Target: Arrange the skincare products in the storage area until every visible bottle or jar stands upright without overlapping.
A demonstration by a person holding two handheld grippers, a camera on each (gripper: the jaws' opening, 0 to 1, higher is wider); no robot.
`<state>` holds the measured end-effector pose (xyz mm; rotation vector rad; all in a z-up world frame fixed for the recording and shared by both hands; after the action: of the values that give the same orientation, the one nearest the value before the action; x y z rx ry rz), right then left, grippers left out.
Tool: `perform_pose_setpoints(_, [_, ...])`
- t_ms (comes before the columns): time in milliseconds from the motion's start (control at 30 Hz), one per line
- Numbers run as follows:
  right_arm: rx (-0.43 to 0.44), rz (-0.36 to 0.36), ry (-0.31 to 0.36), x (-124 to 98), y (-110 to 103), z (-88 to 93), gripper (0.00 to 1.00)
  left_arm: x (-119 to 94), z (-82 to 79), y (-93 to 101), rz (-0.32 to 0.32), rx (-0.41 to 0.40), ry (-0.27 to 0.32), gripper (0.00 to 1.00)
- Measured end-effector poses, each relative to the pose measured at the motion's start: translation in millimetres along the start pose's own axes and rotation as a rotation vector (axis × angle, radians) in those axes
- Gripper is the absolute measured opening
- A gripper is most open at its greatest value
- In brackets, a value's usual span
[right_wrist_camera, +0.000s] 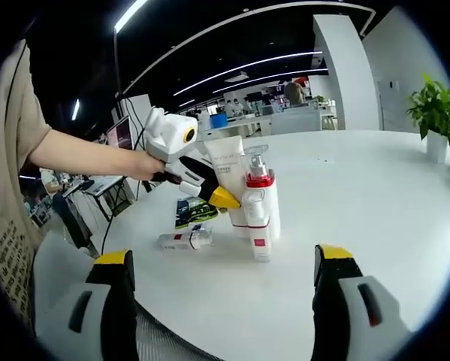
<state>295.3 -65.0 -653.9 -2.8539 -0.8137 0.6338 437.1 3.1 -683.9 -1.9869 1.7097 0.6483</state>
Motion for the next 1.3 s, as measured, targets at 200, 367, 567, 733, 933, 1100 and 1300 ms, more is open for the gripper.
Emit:
perform_pose_setpoints(200, [0.006, 0.006, 0.000, 0, 2, 0.3, 1.00, 1, 0.5, 0.0, 0.004, -0.013, -0.004, 0.16])
perform_pose_setpoints(367, [0.007, 0.007, 0.000, 0, 2, 0.4, 1.00, 1, 0.5, 0.0, 0.003, -0.015, -0.005, 0.17])
perform_pose_setpoints(567, [0.003, 0.006, -0.003, 0, 2, 0.7, 1.00, -1, 2.0, 1.7, -0.006, -0.015, -0.019, 0.30])
perform_pose_setpoints(733, [0.005, 0.010, 0.001, 0, 3, 0.5, 1.00, -6, 3.4, 1.8, -0.027, -0.033, -0.029, 0.42])
perform_pose_setpoints(933, [0.000, 0.016, 0.005, -1, 3, -0.8, 1.00, -18, 6.9, 2.5, -0.049, -0.110, -0.026, 0.53])
perform_pose_setpoints(1100, [-0.004, 0.019, 0.007, -1, 4, -1.2, 1.00, -31, 9.3, 7.8, -0.072, -0.178, -0.005, 0.56])
perform_pose_setpoints(1300, [-0.010, 0.027, 0.013, -2, 5, -1.8, 1.00, -47, 12.0, 18.4, -0.111, -0.251, 0.031, 0.64])
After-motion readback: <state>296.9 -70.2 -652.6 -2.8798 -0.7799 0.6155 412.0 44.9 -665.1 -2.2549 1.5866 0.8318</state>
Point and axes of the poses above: the point that each gripper's makers call its tool centre point, and the gripper's own axes: x roughly forward along the fingers, y roughly to its right, z roughly out of its underside, the point moved 2 cm from there along -x, roughly backward along the fingers
